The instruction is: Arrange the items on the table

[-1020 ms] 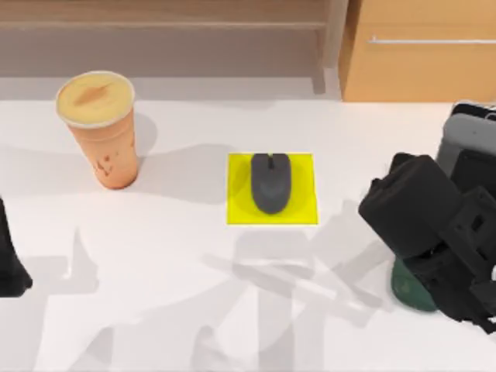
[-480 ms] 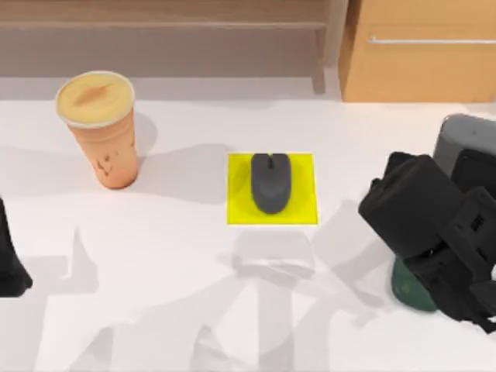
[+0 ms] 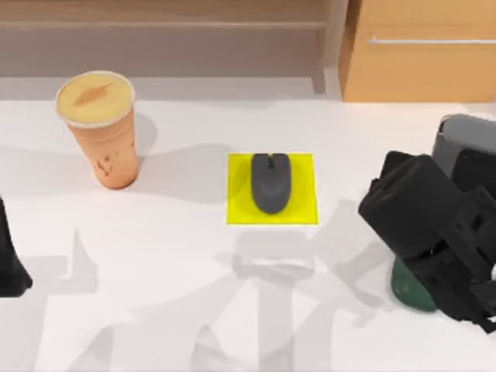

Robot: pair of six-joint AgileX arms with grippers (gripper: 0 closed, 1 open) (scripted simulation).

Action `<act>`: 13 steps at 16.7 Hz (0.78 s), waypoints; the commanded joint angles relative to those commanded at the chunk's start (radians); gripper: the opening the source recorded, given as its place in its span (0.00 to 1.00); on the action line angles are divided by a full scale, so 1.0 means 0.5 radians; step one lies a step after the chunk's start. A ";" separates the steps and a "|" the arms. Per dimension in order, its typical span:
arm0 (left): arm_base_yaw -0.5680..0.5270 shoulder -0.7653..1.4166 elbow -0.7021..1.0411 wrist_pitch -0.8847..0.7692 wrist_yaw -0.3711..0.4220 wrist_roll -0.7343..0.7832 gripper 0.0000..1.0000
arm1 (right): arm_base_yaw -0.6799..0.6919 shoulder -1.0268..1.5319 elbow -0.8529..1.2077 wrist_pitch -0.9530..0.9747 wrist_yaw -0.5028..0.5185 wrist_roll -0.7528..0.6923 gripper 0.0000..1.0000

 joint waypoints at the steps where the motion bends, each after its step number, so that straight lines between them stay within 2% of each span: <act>1: 0.000 0.000 0.000 0.000 0.000 0.000 1.00 | 0.023 -0.003 0.009 -0.008 -0.012 -0.012 1.00; 7: 0.000 0.000 0.000 0.000 0.000 0.000 1.00 | 0.433 0.016 0.049 -0.099 -0.093 -0.078 1.00; 13: 0.000 0.000 0.000 0.000 0.000 0.000 1.00 | 0.521 0.002 0.015 -0.111 -0.114 0.002 1.00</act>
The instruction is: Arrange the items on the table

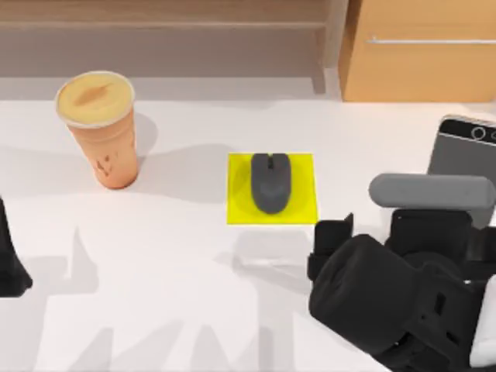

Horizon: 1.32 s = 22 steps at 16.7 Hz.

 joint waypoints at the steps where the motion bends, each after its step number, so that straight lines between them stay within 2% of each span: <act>1: 0.000 0.000 0.000 0.000 0.000 0.000 1.00 | -0.017 0.002 -0.015 -0.010 -0.002 0.029 1.00; 7: 0.000 0.000 0.000 0.000 0.000 0.000 1.00 | -0.301 -0.074 -0.035 -0.262 0.200 0.360 1.00; 14: 0.000 0.000 0.000 0.000 0.000 0.000 1.00 | -0.304 -0.084 -0.032 -0.263 0.201 0.349 1.00; 18: 0.000 0.000 0.000 0.000 0.000 0.000 1.00 | -0.356 -0.256 -0.111 -0.123 0.080 0.062 1.00; 22: 0.000 0.000 0.000 0.000 0.000 0.000 1.00 | -0.504 -0.592 -0.275 0.119 -0.154 -0.482 1.00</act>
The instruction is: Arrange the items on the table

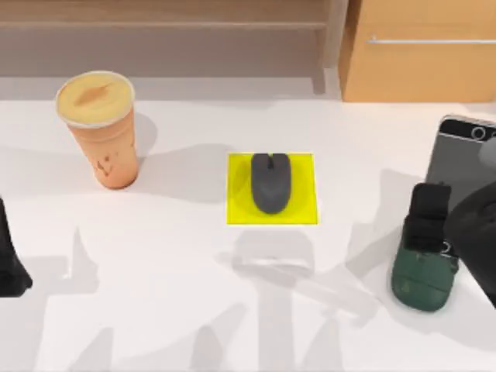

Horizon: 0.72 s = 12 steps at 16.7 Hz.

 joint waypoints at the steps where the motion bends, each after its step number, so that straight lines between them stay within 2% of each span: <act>1: 0.000 0.000 0.000 0.000 0.000 0.000 1.00 | -0.058 -0.104 -0.054 0.069 -0.077 -0.136 1.00; 6: 0.000 0.000 0.000 0.000 0.000 0.000 1.00 | -0.492 -0.726 -0.418 0.440 -0.575 -0.783 1.00; 12: 0.000 0.000 0.000 0.000 0.000 0.000 1.00 | -1.236 -1.537 -0.948 0.808 -1.291 -1.234 1.00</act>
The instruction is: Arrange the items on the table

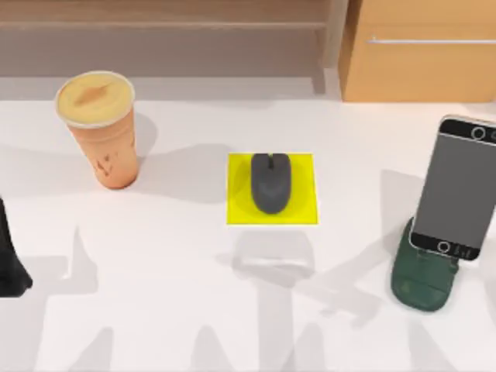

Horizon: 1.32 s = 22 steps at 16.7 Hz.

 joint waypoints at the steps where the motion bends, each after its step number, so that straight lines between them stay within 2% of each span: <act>1: 0.000 0.000 0.000 0.000 0.000 0.000 1.00 | -0.128 -0.124 -0.080 0.049 -0.119 -0.048 1.00; 4: 0.000 0.000 0.000 0.000 0.000 0.000 1.00 | -0.415 -0.401 -0.283 0.159 -0.382 -0.140 1.00; 6: 0.000 0.000 0.000 0.000 0.000 0.000 1.00 | -0.511 -0.493 -0.355 0.195 -0.470 -0.163 1.00; 14: -0.008 0.060 0.010 0.048 -0.018 -0.001 1.00 | -0.528 -0.509 -0.368 0.201 -0.485 -0.166 1.00; 18: -0.068 0.415 0.065 0.318 -0.098 -0.006 1.00 | -0.528 -0.509 -0.368 0.201 -0.485 -0.166 1.00; 22: -0.190 1.019 0.153 0.756 -0.197 -0.013 1.00 | -0.528 -0.509 -0.368 0.201 -0.485 -0.166 1.00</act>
